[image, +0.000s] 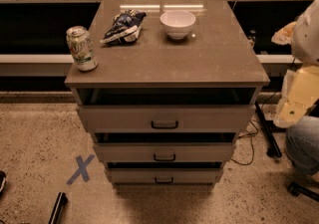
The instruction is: Open bottom drawer
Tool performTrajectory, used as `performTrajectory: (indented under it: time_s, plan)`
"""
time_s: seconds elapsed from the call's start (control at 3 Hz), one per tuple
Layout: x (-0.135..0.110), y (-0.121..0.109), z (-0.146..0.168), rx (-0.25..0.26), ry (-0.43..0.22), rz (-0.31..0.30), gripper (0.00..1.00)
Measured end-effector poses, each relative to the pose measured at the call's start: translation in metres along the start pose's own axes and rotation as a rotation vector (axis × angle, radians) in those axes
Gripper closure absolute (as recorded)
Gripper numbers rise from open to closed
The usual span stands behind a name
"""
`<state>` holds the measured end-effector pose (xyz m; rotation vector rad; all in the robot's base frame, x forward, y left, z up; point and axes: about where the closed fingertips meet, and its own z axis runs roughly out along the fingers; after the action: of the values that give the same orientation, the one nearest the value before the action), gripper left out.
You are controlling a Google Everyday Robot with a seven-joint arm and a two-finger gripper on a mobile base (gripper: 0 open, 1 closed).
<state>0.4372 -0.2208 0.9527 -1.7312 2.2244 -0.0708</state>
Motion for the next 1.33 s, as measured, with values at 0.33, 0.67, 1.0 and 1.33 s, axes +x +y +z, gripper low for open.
performTrajectory:
  time_s: [0.33,0.67,1.0,1.33]
  plan:
    - [0.0,0.035,0.034,-0.02,-0.101,-0.001,0.0]
    - [0.028,0.075,0.079,-0.027,-0.23,0.083,0.0]
    - [0.048,0.091,0.094,-0.005,-0.257,0.156,0.0]
    - [0.045,0.082,0.133,-0.048,-0.283,0.167,0.0]
